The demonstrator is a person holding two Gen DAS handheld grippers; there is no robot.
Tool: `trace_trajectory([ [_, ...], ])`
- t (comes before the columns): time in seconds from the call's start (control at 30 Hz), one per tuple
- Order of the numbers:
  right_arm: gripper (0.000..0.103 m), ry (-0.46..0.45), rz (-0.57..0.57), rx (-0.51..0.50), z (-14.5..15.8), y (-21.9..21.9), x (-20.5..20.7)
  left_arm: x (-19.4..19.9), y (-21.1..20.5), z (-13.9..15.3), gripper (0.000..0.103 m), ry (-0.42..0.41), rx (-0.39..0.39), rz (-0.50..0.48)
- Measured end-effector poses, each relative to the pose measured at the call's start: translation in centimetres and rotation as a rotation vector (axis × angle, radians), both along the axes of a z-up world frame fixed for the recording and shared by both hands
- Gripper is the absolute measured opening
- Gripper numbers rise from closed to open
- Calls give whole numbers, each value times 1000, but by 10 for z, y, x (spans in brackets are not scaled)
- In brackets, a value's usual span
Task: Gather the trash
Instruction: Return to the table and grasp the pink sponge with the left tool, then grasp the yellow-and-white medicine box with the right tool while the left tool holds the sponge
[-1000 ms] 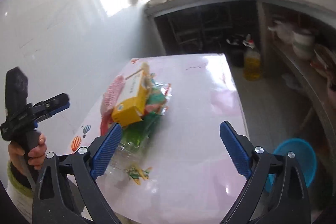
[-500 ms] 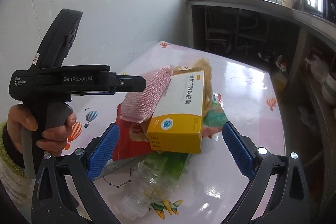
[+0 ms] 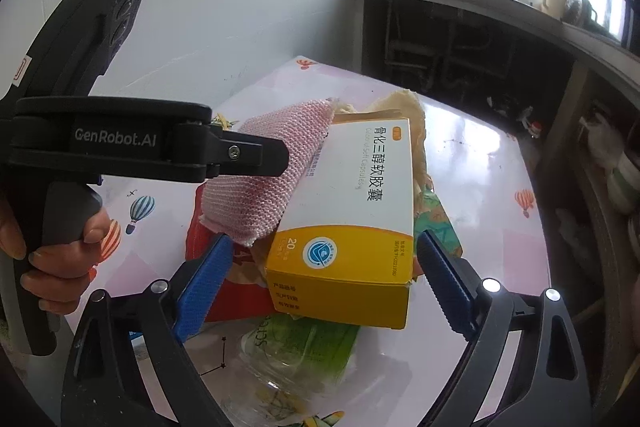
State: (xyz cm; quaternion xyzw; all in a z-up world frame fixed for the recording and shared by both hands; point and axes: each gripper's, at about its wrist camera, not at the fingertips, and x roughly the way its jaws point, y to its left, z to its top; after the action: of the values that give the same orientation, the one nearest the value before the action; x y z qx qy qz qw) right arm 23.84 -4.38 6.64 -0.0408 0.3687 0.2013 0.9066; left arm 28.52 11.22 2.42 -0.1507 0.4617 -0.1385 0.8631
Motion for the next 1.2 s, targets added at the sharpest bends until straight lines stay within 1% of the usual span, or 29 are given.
trace_trajectory([
  [0.03,83,6,-1,5,-1,0,0,0,2,-1,83,4,-14,-2],
  [0.07,80,8,-4,7,-1,-1,0,-1,3,-1,81,5,-20,-4],
  [0.13,79,6,-5,3,-1,0,-2,-3,4,-2,79,3,-22,-4],
  [0.23,75,-10,-7,-11,0,6,-4,-7,4,0,78,-13,-12,1],
  [0.3,69,-15,-15,-13,0,5,-2,-10,6,2,77,-25,1,9],
  [0.33,68,-14,-17,-9,1,4,-3,-11,6,3,77,-30,1,10],
  [0.4,62,-9,-24,-1,0,2,-1,-14,9,5,76,-37,-7,15],
  [0.43,60,-4,-27,5,0,0,0,-15,10,5,76,-39,-10,20],
  [0.5,54,7,-33,20,0,-3,-1,-18,15,6,76,-45,-17,33],
  [0.6,52,19,-40,25,2,-9,-6,-24,19,8,76,-53,-25,48],
  [0.7,52,18,-45,26,6,-13,-13,-30,23,8,75,-59,-22,57],
  [0.73,54,10,-43,26,9,-13,-15,-32,24,7,75,-60,-17,60],
  [0.8,66,-18,-47,19,14,-13,-17,-35,26,6,75,-60,-6,71],
  [0.87,74,-40,-45,13,20,-10,-16,-37,30,6,75,-61,0,83],
  [0.9,76,-43,-48,11,22,-8,-14,-38,33,5,75,-60,1,92],
  [0.97,78,-42,-53,4,24,-2,-8,-40,38,5,75,-62,3,112],
  [1.03,78,-36,-61,-12,25,6,0,-42,43,6,75,-65,4,134],
  [1.2,79,-17,-68,-48,21,23,17,-45,49,6,75,-63,-3,148],
])
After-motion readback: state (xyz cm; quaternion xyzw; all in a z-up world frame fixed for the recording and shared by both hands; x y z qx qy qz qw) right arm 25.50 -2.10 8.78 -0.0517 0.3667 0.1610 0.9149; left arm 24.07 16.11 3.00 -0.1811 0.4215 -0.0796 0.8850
